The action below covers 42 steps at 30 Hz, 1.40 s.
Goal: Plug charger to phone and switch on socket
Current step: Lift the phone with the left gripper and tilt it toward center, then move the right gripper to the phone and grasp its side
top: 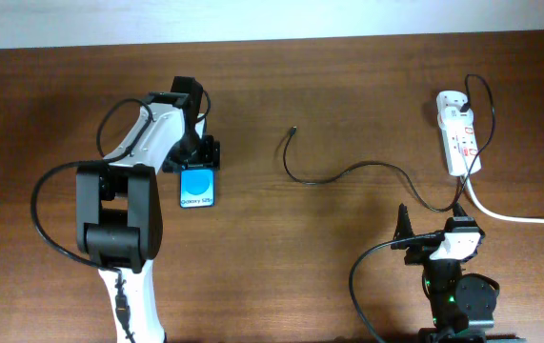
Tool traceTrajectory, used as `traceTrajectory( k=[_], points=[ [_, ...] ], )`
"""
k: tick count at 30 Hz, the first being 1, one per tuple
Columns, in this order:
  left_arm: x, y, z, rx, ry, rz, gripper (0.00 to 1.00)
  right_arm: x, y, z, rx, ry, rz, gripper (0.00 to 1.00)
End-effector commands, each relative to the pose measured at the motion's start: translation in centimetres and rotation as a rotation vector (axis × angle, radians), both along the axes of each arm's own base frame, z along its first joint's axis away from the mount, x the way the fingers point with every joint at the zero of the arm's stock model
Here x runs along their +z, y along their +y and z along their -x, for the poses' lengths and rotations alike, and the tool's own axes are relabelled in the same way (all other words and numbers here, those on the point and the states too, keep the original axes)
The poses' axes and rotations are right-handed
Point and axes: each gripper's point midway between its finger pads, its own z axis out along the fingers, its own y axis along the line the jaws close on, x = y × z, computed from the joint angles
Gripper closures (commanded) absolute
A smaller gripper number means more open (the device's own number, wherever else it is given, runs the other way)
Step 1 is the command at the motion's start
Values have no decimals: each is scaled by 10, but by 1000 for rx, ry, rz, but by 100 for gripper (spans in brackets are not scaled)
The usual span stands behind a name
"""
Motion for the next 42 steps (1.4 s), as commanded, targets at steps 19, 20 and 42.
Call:
traceTrajectory(
  k=[19,20,42],
  points=[
    [81,-32,-31,325,-30,191,100,-2,1,0,2,3,-3,1],
    [82,-38,-30,342,-17,225,100,-2,1,0,2,3,-3,1],
    [116,-103,1,864,405,597,100,17,18,-3,73,68,-252,1]
  ],
)
